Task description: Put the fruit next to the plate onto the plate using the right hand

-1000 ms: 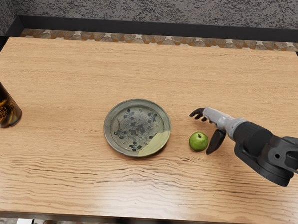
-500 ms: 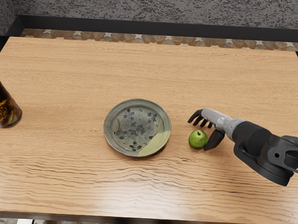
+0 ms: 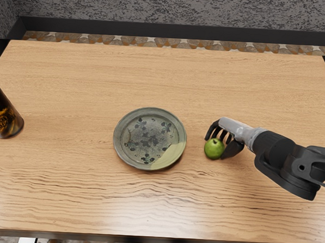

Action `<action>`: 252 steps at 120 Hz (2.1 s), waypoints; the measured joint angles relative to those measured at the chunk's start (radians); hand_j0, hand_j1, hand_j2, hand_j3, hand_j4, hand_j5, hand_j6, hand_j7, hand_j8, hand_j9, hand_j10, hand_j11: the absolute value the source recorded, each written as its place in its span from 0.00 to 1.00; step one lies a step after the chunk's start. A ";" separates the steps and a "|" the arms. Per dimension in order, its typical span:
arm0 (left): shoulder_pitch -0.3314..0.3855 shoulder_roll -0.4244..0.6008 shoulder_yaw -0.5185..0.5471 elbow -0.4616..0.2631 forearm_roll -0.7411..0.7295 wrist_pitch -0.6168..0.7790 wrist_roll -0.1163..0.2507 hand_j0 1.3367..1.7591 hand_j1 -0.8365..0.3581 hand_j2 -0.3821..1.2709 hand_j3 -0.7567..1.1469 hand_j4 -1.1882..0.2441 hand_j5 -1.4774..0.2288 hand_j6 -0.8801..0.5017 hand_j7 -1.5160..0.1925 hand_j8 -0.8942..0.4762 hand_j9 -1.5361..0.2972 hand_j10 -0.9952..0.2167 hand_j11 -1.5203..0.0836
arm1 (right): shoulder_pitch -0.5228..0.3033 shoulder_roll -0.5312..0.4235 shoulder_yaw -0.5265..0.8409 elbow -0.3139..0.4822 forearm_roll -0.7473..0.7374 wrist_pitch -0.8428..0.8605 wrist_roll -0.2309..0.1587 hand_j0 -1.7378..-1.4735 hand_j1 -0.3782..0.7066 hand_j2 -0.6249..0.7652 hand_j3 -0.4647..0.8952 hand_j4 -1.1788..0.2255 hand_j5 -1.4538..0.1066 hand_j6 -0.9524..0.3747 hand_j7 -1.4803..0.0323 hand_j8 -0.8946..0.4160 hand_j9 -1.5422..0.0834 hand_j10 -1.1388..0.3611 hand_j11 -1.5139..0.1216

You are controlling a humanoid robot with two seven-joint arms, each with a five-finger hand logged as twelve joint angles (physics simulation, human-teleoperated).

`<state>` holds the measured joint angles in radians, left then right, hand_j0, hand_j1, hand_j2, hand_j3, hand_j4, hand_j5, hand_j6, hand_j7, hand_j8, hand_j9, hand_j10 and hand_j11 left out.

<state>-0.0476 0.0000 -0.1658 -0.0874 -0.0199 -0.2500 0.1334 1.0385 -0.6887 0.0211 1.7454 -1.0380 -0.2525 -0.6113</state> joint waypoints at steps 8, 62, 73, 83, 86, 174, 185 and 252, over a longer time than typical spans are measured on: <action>-0.001 0.000 0.000 0.000 0.000 0.000 0.000 0.76 0.99 0.23 0.40 0.83 0.87 0.64 0.89 0.65 0.84 0.82 0.95 | 0.000 0.000 0.000 0.000 0.000 0.002 0.000 0.31 0.61 0.55 0.34 0.42 0.45 0.38 0.47 0.30 0.48 0.37 0.46; -0.001 0.000 0.000 0.000 0.000 0.000 0.000 0.76 0.99 0.23 0.40 0.83 0.87 0.64 0.89 0.65 0.84 0.82 0.95 | -0.001 0.010 0.006 0.000 -0.006 0.023 -0.001 0.33 0.54 0.48 0.34 0.43 0.52 0.31 0.52 0.28 0.55 0.38 0.53; -0.001 0.000 -0.001 0.000 0.000 0.000 0.000 0.76 0.99 0.23 0.40 0.83 0.87 0.64 0.89 0.65 0.84 0.82 0.95 | -0.001 0.011 0.010 0.000 -0.002 0.028 0.000 0.32 0.54 0.46 0.34 0.45 0.52 0.32 0.53 0.29 0.56 0.39 0.54; 0.000 0.000 -0.001 0.000 0.000 0.000 0.000 0.76 0.99 0.23 0.40 0.83 0.87 0.64 0.89 0.65 0.84 0.82 0.95 | -0.002 0.012 0.011 0.000 -0.001 0.030 0.000 0.32 0.55 0.46 0.34 0.45 0.51 0.33 0.53 0.28 0.55 0.40 0.53; 0.000 0.000 -0.001 0.000 0.000 0.000 0.000 0.76 0.99 0.23 0.40 0.83 0.87 0.64 0.89 0.65 0.84 0.82 0.95 | -0.002 0.012 0.012 0.000 0.000 0.030 0.000 0.32 0.56 0.46 0.34 0.45 0.50 0.34 0.52 0.28 0.54 0.39 0.52; 0.000 0.000 0.000 0.000 0.000 0.000 0.000 0.76 0.99 0.23 0.40 0.83 0.87 0.64 0.89 0.65 0.84 0.82 0.95 | -0.014 0.017 0.037 0.000 0.003 0.039 0.001 0.31 0.63 0.72 0.34 0.37 0.34 0.36 0.38 0.31 0.38 0.30 0.36; 0.000 0.000 0.000 0.000 0.000 0.000 0.000 0.76 0.99 0.23 0.40 0.83 0.87 0.64 0.89 0.65 0.84 0.82 0.95 | -0.035 0.018 0.072 0.000 0.003 0.056 0.001 0.31 0.62 0.73 0.34 0.36 0.33 0.35 0.37 0.30 0.37 0.30 0.35; 0.000 0.000 0.002 0.000 0.000 0.000 0.000 0.76 0.99 0.23 0.40 0.83 0.87 0.64 0.89 0.65 0.84 0.82 0.95 | -0.155 0.015 0.370 0.000 0.076 0.253 0.001 0.30 0.64 0.81 0.34 0.32 0.28 0.34 0.33 0.29 0.32 0.27 0.30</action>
<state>-0.0476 0.0000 -0.1643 -0.0873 -0.0200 -0.2500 0.1334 0.8837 -0.6736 0.3910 1.7457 -0.9620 0.0006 -0.6099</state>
